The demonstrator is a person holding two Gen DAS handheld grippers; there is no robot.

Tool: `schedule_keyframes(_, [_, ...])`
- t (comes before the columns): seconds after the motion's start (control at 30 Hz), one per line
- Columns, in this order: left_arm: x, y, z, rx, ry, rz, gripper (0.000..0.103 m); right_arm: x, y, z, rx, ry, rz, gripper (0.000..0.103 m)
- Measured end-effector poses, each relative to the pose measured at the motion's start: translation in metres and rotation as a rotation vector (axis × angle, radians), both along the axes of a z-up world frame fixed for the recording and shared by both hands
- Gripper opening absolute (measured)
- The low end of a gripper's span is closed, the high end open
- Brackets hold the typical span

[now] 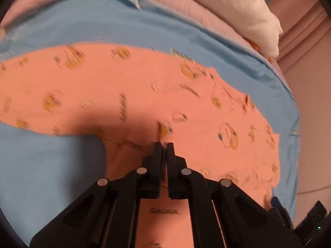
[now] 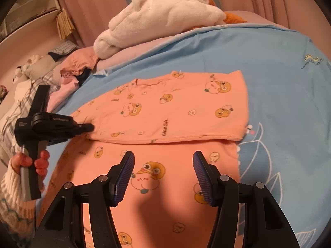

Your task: Fold small clothes

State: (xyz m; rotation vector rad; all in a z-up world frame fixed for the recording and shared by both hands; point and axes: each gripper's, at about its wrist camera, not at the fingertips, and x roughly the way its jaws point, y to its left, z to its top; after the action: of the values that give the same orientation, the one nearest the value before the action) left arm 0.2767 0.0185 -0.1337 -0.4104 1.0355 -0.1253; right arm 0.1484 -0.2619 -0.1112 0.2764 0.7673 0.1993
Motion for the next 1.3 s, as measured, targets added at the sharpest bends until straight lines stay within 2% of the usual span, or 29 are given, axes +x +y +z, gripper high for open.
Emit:
schedule_keyframes(0.13, [0.002,0.011,0.012,0.024,-0.042,0.038,0.003,0.0,-0.002,0.001,0.0,-0.006,-0.012,0.058])
schedule_keyframes(0.27, [0.003,0.006,0.004,-0.031,0.015,-0.044,0.003,0.0,-0.004,0.0,0.0,-0.006,-0.018,0.058])
schedule_keyframes(0.33, [-0.001,0.002,-0.002,-0.089,0.064,-0.091,0.009,-0.001,-0.005,-0.001,0.007,-0.003,-0.023,0.058])
schedule_keyframes(0.4, [-0.009,0.004,-0.009,-0.171,0.11,-0.098,0.028,-0.002,-0.007,-0.001,0.013,0.001,-0.025,0.058])
schedule_keyframes(0.5, [-0.017,0.006,-0.017,-0.281,0.131,-0.083,0.037,-0.003,-0.008,-0.001,0.013,0.004,-0.03,0.058])
schedule_keyframes(0.83, [-0.029,-0.002,-0.026,-0.429,0.184,-0.058,0.037,-0.006,-0.009,-0.003,0.019,0.015,-0.03,0.058])
schedule_keyframes(0.97, [-0.014,0.004,-0.04,-0.536,0.152,0.054,0.036,-0.005,-0.007,-0.004,0.017,0.019,-0.024,0.058])
schedule_keyframes(1.03, [-0.007,0.005,-0.038,-0.517,0.125,0.076,0.028,-0.006,-0.005,-0.004,0.008,0.02,-0.021,0.058])
schedule_keyframes(1.07, [-0.004,0.005,-0.035,-0.481,0.112,0.084,0.005,-0.005,-0.004,-0.004,0.001,0.02,-0.02,0.058])
schedule_keyframes(1.17, [-0.001,0.002,-0.03,-0.392,0.093,0.079,0.004,-0.004,-0.003,-0.003,-0.014,0.018,-0.015,0.058])
schedule_keyframes(1.2, [-0.003,0.003,-0.025,-0.344,0.072,0.085,0.004,-0.004,-0.003,-0.003,-0.021,0.016,-0.014,0.058])
schedule_keyframes(1.3, [-0.006,0.008,-0.012,-0.266,0.011,0.109,0.003,-0.004,-0.003,-0.003,-0.024,0.013,-0.022,0.058])
